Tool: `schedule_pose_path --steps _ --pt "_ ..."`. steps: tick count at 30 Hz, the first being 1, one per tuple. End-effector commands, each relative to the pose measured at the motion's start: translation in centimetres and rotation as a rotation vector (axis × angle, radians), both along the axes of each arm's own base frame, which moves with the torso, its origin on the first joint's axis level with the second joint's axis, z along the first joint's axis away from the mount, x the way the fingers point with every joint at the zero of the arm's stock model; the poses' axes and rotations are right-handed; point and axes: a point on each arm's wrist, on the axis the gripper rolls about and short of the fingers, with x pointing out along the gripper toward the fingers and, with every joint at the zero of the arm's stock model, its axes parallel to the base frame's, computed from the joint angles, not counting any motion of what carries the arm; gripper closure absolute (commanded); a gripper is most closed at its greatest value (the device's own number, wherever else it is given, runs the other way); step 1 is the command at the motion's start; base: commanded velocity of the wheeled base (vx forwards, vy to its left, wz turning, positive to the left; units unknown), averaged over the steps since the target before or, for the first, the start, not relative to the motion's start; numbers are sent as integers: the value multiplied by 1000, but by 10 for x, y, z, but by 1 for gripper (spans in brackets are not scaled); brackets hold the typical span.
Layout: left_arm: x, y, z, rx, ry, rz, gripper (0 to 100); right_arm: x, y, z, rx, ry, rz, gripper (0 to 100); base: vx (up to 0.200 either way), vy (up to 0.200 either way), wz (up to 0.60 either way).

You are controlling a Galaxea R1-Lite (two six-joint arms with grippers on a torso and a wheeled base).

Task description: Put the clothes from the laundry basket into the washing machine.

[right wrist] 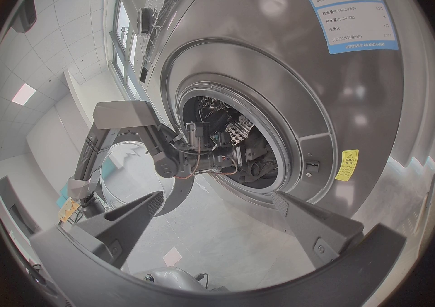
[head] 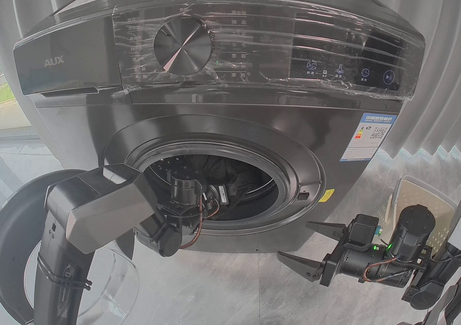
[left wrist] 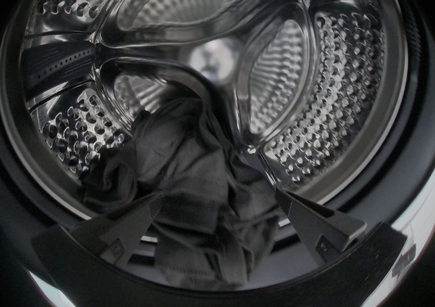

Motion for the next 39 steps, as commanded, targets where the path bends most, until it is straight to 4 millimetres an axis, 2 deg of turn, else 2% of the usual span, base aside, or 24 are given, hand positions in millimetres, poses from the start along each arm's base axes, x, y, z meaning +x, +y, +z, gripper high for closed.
schedule_pose_path --steps 1,5,12,13,17,26,27,34,39 --pt "-23 -4 10 14 15 -45 0 0 1 0 0 0 2 0 0 0 0" --pt "-25 -10 -6 23 30 -58 0 0 0 0 0 0 2 0 0 0 0" --pt "-25 -9 -18 35 53 -61 0 0 0 0 -1 1 2 0 0 0 0" --pt "-25 -9 -27 39 68 -82 0 0 0 0 -1 1 2 0 0 0 0" --pt "-24 -8 -37 51 88 -84 0 0 0 -1 -2 2 2 0 0 0 0" --pt "-5 -4 -59 84 60 -59 0 0 1 -1 -3 5 5 0 0 0 0" --pt "-2 -4 -62 88 38 -57 100 0 1 -1 -2 4 5 0 0 0 0" --pt "0 -1 -69 99 21 -55 100 0 1 0 0 1 5 0 0 0 0" --pt "3 0 -63 87 3 -49 100 -1 1 1 2 -6 8 0 0 0 0"
